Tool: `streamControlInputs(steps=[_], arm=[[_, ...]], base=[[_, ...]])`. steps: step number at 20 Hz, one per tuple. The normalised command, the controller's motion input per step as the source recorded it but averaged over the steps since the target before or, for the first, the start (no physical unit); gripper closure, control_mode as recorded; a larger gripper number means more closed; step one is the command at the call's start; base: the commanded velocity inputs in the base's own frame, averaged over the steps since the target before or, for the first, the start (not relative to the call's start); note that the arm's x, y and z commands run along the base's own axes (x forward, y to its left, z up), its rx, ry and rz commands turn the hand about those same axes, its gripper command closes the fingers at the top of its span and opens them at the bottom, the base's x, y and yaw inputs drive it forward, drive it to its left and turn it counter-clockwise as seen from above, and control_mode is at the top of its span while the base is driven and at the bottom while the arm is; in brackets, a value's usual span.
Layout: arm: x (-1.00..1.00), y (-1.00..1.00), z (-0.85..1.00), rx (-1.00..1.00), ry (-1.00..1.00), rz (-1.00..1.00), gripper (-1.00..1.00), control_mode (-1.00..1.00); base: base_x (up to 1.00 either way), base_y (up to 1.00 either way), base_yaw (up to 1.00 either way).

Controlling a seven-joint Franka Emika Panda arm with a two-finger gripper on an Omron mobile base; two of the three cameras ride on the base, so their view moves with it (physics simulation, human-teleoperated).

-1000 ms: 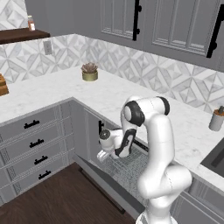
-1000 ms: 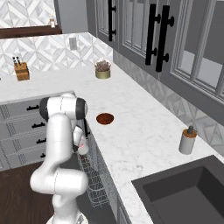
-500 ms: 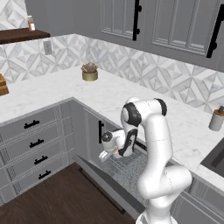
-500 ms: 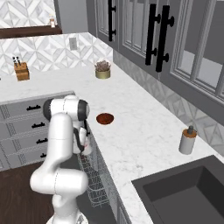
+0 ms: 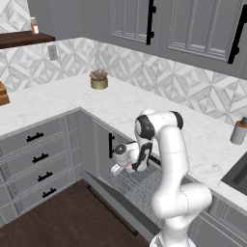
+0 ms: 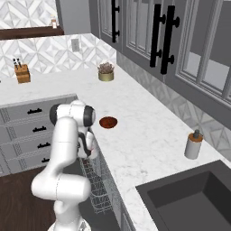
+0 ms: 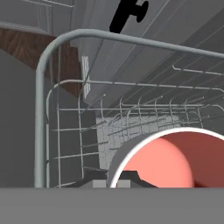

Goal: Pick up the cup and bowl from the counter, place them in the dishwasher, and close the dishwasher door.

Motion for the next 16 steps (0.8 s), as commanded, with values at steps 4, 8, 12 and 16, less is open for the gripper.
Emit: streamControlInputs(steps=[4, 8, 12, 16], arm=[[0.24, 0.00, -0.34, 0.02, 0.03, 0.00, 1.00, -1.00], [0.16, 0.00, -0.32, 0.00, 0.00, 0.00, -1.00, -1.00], [0.06, 0.00, -0.16, 0.00, 0.00, 0.00, -1.00, -1.00], [-0.01, 0.00, 0.14, 0.00, -0.01, 0.00, -1.00, -1.00]], base=[[0.00, 0.00, 0.00], [0.00, 0.00, 0.00], [0.00, 0.00, 0.00], [0.00, 0.00, 0.00]])
